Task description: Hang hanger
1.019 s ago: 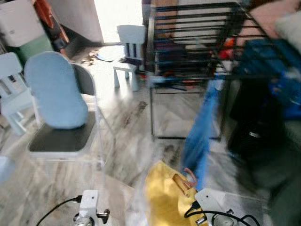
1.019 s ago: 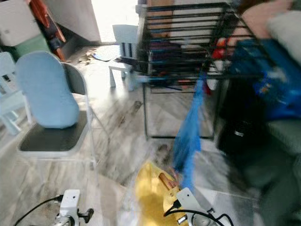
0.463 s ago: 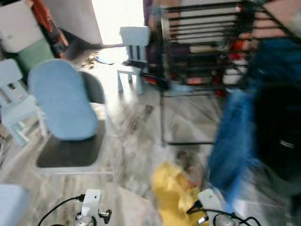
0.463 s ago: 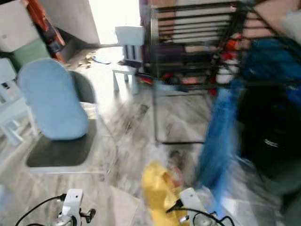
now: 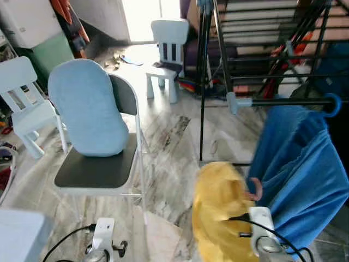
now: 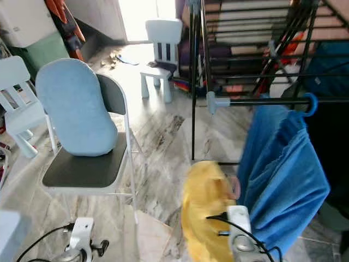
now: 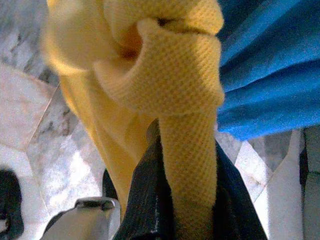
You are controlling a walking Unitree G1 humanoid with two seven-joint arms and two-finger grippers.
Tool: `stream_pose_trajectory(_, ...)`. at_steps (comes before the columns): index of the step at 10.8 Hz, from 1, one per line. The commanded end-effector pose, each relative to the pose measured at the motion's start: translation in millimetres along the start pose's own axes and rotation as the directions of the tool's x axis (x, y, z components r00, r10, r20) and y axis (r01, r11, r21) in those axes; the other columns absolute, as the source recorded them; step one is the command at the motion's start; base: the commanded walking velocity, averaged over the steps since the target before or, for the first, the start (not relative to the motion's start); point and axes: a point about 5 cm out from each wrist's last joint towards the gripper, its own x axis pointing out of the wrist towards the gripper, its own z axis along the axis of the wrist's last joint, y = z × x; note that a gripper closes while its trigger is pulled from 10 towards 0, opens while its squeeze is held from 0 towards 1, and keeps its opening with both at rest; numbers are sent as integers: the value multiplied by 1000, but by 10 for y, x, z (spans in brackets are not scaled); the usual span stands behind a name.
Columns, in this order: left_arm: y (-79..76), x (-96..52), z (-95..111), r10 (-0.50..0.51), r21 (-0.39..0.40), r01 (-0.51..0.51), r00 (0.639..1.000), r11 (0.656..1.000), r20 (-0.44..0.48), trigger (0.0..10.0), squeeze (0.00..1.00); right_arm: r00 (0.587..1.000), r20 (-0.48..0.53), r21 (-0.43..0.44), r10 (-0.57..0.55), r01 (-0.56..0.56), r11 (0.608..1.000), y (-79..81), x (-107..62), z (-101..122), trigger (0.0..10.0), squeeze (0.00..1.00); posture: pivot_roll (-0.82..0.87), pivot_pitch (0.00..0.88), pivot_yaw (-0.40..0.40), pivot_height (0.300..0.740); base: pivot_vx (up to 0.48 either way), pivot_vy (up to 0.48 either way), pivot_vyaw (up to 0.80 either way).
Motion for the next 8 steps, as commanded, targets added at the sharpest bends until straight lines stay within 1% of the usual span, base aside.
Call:
stream_pose_trajectory(1, 55, -5, 6, 5, 9, -5, 1000, 1000, -2, 10000, 0, 1000, 28, 26, -7, 6, 1000, 29, 0, 51, 10000, 0, -178, 0, 95, 740, 0, 0, 0)
stream_pose_trajectory(2, 53, -3, 13, 3, 20, -3, 1000, 1000, -2, 10000, 0, 999, 47, 14, -8, 8, 1000, 19, 2, 79, 10000, 0, -188, 0, 98, 740, 0, 0, 0)
stream_pose_trajectory(3, 47, -2, 21, -1, 23, 1, 1000, 1000, 2, 10000, 0, 995, 100, -25, -17, 20, 999, 6, 11, 192, 10000, 0, -188, 0, 96, 740, 0, 0, 0)
stream_pose_trajectory(4, 42, -2, 24, -5, 18, 5, 1000, 1000, 6, 10000, 0, 990, 137, -26, -27, 31, 999, 2, 18, 296, 10000, 0, -188, 0, 95, 740, 0, 0, 0)
stream_pose_trajectory(5, 43, -2, 19, -3, 12, 3, 1000, 1000, 5, 10000, 0, 978, 204, -28, -45, 52, 998, -11, 24, 494, 10000, 0, -188, 0, 93, 740, 255, 0, 0)
stream_pose_trajectory(6, 41, -2, 17, -2, 9, 2, 1000, 1000, 5, 10000, 0, 967, 249, -14, -54, 60, 998, -17, 22, 635, 10000, 0, -189, 0, 91, 740, 262, 0, 0)
stream_pose_trajectory(7, 37, -2, 16, -3, 5, 3, 1000, 1000, 4, 10000, 0, 952, 301, -25, -58, 69, 997, -6, 11, 762, 10000, 0, -190, 0, 91, 740, 270, 0, 0)
stream_pose_trajectory(8, 36, -2, 17, -4, 2, 4, 1000, 1000, 5, 10000, 0, 940, 336, -40, -57, 75, 996, 16, 0, 825, 10000, 0, -190, 0, 90, 740, 277, 0, 0)
